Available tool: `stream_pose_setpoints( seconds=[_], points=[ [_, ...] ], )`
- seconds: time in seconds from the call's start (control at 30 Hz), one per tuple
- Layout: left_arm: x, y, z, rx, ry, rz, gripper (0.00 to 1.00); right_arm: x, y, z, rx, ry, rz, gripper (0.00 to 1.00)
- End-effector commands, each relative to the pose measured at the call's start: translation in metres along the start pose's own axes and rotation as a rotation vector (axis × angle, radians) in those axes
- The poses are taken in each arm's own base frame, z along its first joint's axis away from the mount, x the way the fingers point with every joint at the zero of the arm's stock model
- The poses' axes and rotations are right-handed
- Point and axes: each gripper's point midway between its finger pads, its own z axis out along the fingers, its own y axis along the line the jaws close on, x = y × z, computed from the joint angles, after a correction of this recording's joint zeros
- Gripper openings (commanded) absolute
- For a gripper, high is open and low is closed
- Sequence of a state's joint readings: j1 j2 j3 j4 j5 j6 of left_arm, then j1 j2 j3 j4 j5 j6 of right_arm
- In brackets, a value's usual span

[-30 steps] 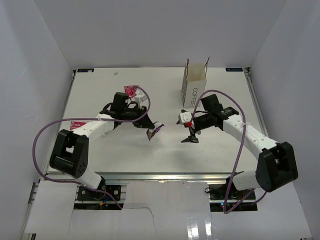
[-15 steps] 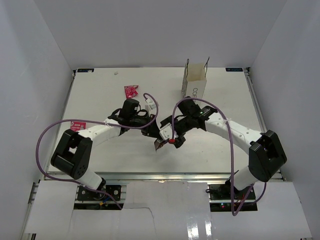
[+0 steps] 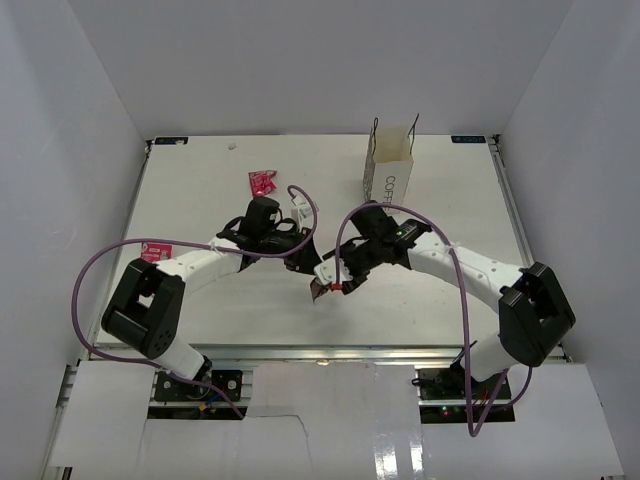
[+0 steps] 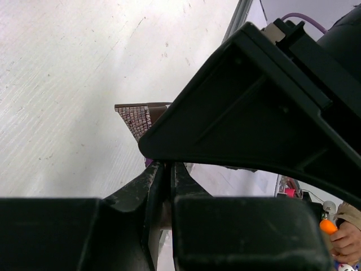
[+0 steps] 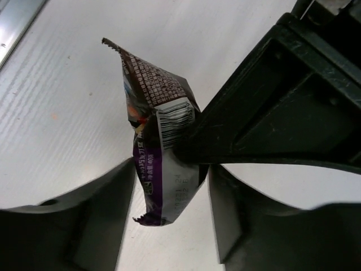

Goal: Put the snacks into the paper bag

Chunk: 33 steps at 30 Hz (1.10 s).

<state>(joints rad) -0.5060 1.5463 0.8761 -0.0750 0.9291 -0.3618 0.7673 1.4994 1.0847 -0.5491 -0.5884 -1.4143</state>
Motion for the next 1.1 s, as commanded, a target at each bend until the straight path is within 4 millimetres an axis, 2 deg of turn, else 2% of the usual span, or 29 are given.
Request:
stream_pose_setpoints(
  seconds=[0.0,0.1,0.13,0.27,0.3,0.37,0.4,0.47,0.53,0.57,0.6,0.63,0.67,0.7,0.73,0.77,0.8,0.83,0.87,0.9,0.93,0.97,1.0,1.03,1.07],
  points=[
    [-0.019,-0.027,-0.008,0.063,-0.047,0.086,0.08,-0.005,-0.019,-0.004,0.070,0.006,0.025,0.52],
    [-0.018,-0.026,-0.008,0.060,-0.051,0.074,0.14,-0.006,-0.023,-0.005,0.082,0.007,0.030,0.42],
    [-0.020,-0.027,-0.009,0.058,-0.059,0.076,0.24,-0.006,-0.024,-0.006,0.085,0.008,0.030,0.35],
    [-0.028,-0.027,-0.011,0.032,-0.092,0.082,0.49,-0.005,-0.022,-0.009,0.092,0.020,0.037,0.26],
    [-0.034,-0.031,-0.014,0.026,-0.109,0.093,0.57,-0.006,-0.021,-0.011,0.098,0.024,0.037,0.25],
    [-0.051,-0.035,-0.023,0.005,-0.152,0.114,0.61,-0.004,-0.020,-0.014,0.106,0.036,0.048,0.14],
    [-0.060,-0.041,-0.030,-0.003,-0.177,0.137,0.67,-0.004,-0.020,-0.018,0.117,0.039,0.051,0.13],
    [-0.080,-0.046,-0.044,-0.056,-0.223,0.178,0.71,-0.006,-0.022,-0.025,0.138,0.029,0.079,0.11],
    [-0.093,-0.054,-0.063,-0.116,-0.266,0.213,0.72,-0.008,-0.036,-0.047,0.201,-0.014,0.151,0.11],
    [-0.107,-0.055,-0.074,-0.176,-0.311,0.261,0.73,0.001,-0.047,-0.065,0.253,-0.019,0.203,0.10],
    [-0.114,-0.055,-0.084,-0.223,-0.342,0.278,0.73,0.003,-0.057,-0.077,0.288,-0.037,0.241,0.11],
    [-0.116,-0.063,-0.097,-0.270,-0.377,0.298,0.76,-0.009,-0.081,-0.099,0.344,-0.097,0.249,0.10],
    [-0.122,-0.055,-0.109,-0.359,-0.423,0.308,0.77,-0.010,-0.093,-0.117,0.387,-0.134,0.343,0.10],
    [-0.122,-0.054,-0.118,-0.400,-0.449,0.313,0.78,-0.002,-0.125,-0.157,0.501,-0.149,0.369,0.09],
    [-0.121,-0.066,-0.132,-0.422,-0.498,0.339,0.81,-0.003,-0.139,-0.175,0.546,-0.185,0.410,0.08],
    [-0.119,-0.067,-0.139,-0.447,-0.527,0.338,0.83,-0.002,-0.149,-0.191,0.595,-0.234,0.551,0.08],
    [-0.108,-0.056,-0.141,-0.482,-0.541,0.302,0.84,0.015,-0.163,-0.209,0.665,-0.238,0.635,0.08],
    [-0.105,-0.057,-0.145,-0.489,-0.568,0.295,0.85,0.016,-0.188,-0.237,0.783,-0.238,0.648,0.08],
    [-0.099,-0.067,-0.154,-0.482,-0.605,0.306,0.85,0.020,-0.197,-0.248,0.834,-0.244,0.705,0.08],
    [-0.086,-0.056,-0.151,-0.497,-0.601,0.265,0.85,0.032,-0.204,-0.249,0.871,-0.265,0.836,0.08],
    [-0.080,-0.054,-0.153,-0.501,-0.608,0.250,0.85,0.042,-0.214,-0.259,0.953,-0.251,0.894,0.08],
    [-0.075,-0.060,-0.158,-0.498,-0.633,0.253,0.85,0.044,-0.222,-0.267,0.998,-0.267,0.938,0.08],
    [-0.066,-0.052,-0.158,-0.511,-0.634,0.219,0.85,0.056,-0.226,-0.264,1.034,-0.298,1.060,0.08],
    [-0.062,-0.052,-0.159,-0.515,-0.640,0.210,0.85,0.073,-0.233,-0.271,1.131,-0.283,1.131,0.08],
    [-0.058,-0.052,-0.161,-0.518,-0.648,0.202,0.85,0.081,-0.236,-0.276,1.179,-0.289,1.176,0.08]
  ],
)
